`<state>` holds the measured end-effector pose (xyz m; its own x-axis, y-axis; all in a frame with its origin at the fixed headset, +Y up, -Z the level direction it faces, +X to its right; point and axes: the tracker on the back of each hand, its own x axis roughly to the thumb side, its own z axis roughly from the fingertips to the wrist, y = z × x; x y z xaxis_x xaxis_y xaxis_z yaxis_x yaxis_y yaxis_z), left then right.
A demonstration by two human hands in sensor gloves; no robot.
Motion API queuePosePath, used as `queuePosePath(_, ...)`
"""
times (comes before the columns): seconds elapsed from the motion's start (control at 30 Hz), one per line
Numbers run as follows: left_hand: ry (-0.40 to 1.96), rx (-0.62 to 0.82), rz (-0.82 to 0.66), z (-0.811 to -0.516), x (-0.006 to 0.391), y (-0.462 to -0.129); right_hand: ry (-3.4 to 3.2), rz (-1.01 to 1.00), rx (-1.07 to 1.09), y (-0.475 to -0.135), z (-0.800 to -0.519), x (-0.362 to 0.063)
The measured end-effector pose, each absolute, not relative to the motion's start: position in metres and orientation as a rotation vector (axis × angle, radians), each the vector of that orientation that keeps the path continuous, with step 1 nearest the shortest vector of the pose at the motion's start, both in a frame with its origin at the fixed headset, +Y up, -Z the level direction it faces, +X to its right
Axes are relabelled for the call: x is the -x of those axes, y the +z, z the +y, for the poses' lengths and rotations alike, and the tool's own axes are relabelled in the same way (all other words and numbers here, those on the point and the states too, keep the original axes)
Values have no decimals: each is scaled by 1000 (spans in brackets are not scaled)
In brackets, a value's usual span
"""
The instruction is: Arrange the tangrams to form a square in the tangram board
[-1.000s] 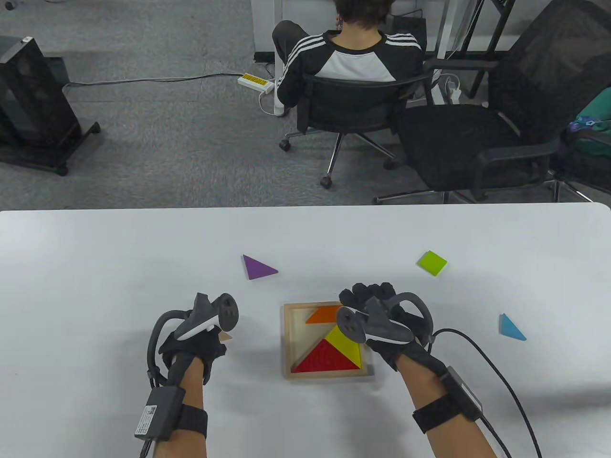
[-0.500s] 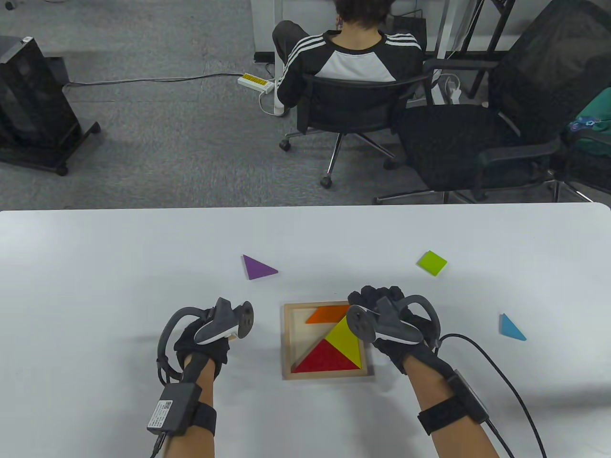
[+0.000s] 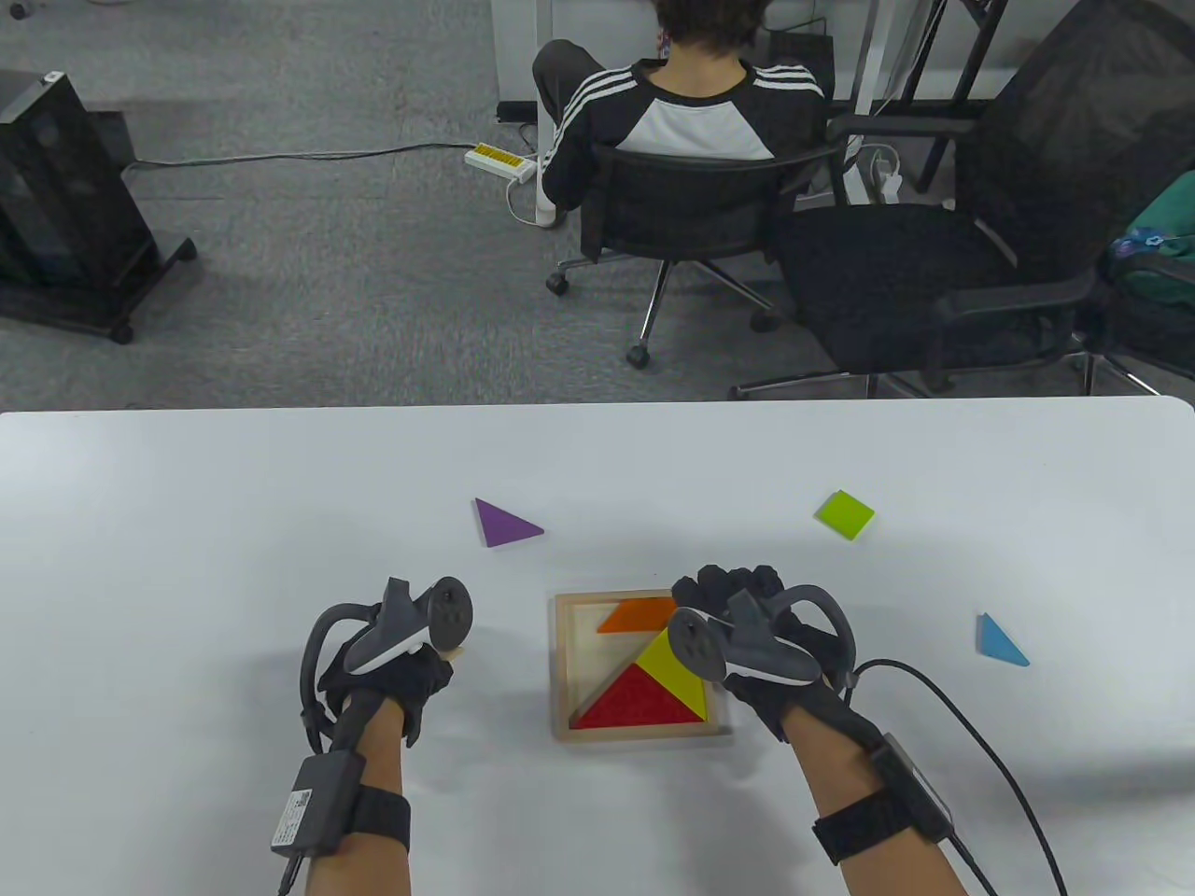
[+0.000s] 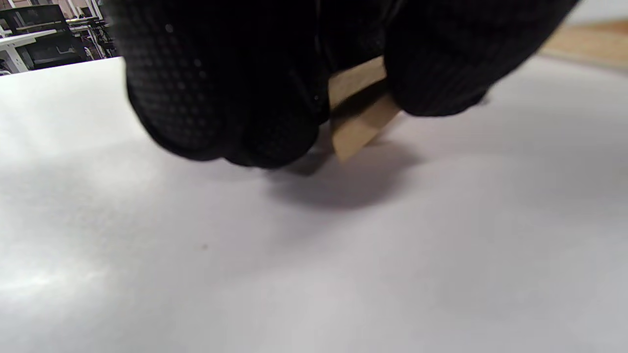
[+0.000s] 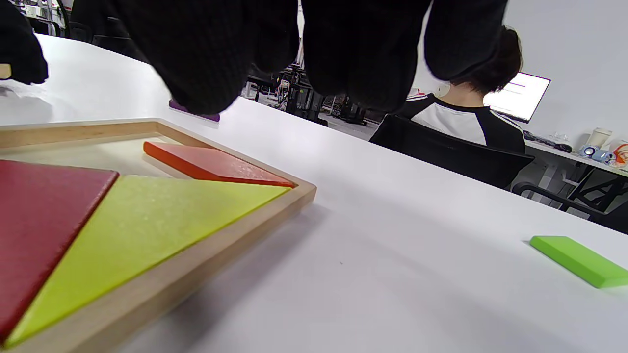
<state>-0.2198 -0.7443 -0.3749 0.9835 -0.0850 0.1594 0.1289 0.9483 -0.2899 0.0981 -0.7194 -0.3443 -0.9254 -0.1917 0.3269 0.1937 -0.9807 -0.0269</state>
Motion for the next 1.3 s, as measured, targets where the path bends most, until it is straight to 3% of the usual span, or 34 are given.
queuePosePath(0.27,78,238,-231,-713,213,-367,-2915,21,500,-330,-710,-93)
queuePosePath(0.83,210,302,-502,-664,143,-336,-3059,276,704,-281,-678,-81)
queuePosePath(1.03,233,334,-542,-662,129,-326,-3068,404,835,-269,-680,-70)
queuePosePath(1.3,314,384,-586,-684,117,-325,-3058,481,937,-259,-691,-64)
